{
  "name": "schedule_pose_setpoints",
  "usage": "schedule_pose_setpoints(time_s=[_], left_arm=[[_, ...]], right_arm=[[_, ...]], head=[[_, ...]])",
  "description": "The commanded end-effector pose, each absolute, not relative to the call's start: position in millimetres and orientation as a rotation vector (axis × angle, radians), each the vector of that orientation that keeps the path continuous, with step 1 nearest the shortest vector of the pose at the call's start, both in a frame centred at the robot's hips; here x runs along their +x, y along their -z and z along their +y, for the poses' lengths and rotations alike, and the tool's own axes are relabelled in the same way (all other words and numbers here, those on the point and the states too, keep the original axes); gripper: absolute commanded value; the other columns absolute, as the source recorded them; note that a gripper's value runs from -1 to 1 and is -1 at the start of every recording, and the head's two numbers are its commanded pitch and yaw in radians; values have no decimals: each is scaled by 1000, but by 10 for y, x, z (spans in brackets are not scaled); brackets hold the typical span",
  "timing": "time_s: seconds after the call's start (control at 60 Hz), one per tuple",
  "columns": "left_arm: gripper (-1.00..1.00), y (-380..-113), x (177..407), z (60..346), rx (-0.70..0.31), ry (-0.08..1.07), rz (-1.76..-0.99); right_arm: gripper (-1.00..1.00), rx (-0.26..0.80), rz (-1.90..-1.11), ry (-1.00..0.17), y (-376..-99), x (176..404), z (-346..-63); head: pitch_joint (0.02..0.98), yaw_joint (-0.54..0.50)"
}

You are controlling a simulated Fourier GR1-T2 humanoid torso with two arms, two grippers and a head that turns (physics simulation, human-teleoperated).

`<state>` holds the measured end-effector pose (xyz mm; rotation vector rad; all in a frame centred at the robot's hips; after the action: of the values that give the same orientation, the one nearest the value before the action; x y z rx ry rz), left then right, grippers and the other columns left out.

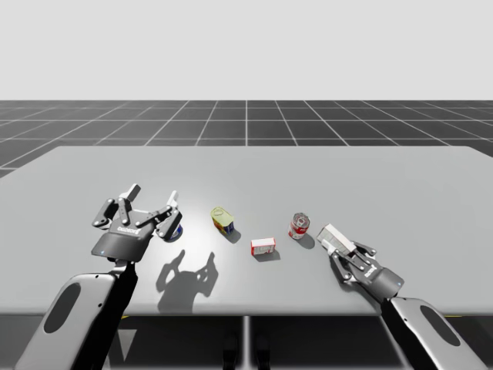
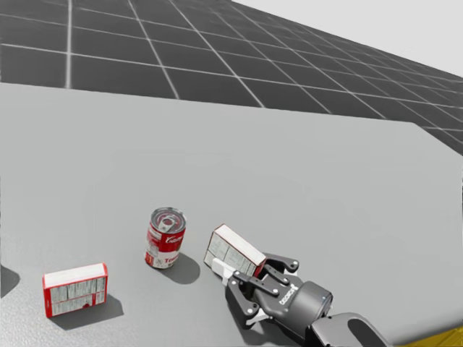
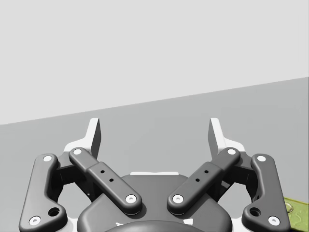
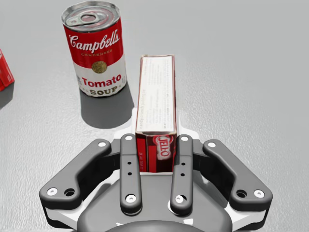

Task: Grasp the pudding box and hold it up.

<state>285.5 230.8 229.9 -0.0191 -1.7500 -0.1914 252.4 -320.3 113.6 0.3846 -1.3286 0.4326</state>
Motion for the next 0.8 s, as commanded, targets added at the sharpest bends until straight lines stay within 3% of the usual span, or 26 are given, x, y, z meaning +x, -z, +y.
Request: schedule_pose_setpoints(time_s=[0.017, 0.183, 0.417, 0.8], left_arm=[[-1000, -2296, 2847, 2304, -20, 194, -1750], [-1000, -2293, 2845, 2300, -21, 195, -1749], [-1000, -2298, 2841, 2301, -24, 194, -1751], [-1000, -2303, 2837, 2297, -27, 196, -1751]], right_arm=[[1000, 345, -1298, -370, -1002, 2467, -3231], [1000, 342, -1303, -379, -998, 2463, -3227], [1000, 329, -1341, -384, -1028, 2463, -3231], [1000, 264, -1454, -419, -1640, 2481, -3295]], head=[[571, -448], [489, -453], [480, -460], [495, -466]])
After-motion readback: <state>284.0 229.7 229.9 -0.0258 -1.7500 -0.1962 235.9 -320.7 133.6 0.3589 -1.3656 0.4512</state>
